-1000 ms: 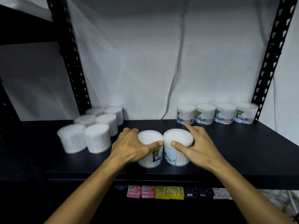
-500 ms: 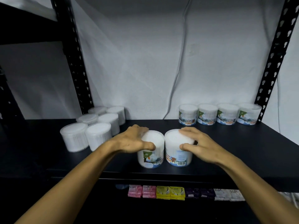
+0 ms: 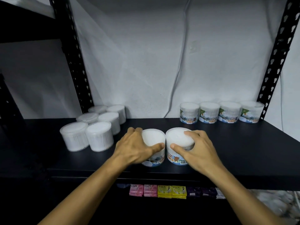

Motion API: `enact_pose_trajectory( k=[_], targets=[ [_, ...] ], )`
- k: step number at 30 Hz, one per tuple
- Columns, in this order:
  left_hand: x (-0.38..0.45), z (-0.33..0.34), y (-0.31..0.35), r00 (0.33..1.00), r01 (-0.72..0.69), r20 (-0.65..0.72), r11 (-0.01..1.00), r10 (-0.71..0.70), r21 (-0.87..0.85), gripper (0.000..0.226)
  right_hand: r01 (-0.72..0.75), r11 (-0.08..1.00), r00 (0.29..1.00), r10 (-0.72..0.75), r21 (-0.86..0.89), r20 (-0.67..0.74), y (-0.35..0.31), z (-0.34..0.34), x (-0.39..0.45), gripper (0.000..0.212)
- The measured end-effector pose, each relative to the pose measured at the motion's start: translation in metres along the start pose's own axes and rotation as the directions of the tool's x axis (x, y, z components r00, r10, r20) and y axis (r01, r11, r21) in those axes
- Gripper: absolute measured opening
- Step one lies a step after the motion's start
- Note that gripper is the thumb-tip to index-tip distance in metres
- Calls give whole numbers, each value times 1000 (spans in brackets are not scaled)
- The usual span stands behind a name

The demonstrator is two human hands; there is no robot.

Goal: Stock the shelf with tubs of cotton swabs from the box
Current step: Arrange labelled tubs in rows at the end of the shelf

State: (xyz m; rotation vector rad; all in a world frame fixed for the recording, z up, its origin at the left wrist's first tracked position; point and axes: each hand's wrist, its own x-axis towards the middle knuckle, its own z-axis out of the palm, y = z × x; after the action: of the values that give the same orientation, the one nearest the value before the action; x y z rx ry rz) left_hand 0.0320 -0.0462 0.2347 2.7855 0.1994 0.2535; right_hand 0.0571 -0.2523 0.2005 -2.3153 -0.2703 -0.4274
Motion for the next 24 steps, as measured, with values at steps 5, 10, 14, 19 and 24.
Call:
enact_pose_trajectory(
  k=[5,10,14,19,24],
  targets=[
    [12,-5,-7,997,-61,40,989,67,-132,75,51,993,995,-59,106,76,13,-4,7,67],
    [19,-8,-19,970,-130,167,955,179,-268,92,126,979,954,-164,160,252,28,-20,22,57],
    [24,-10,-25,938,-163,239,929,250,-333,108,165,977,903,-204,133,378,30,-33,34,61],
    [7,-1,-20,992,-80,53,906,111,-416,118,113,983,967,-143,145,211,27,-26,22,85],
    [-4,13,-12,992,-35,-128,938,-10,-346,102,60,979,997,-67,196,29,27,1,6,70]
  ],
)
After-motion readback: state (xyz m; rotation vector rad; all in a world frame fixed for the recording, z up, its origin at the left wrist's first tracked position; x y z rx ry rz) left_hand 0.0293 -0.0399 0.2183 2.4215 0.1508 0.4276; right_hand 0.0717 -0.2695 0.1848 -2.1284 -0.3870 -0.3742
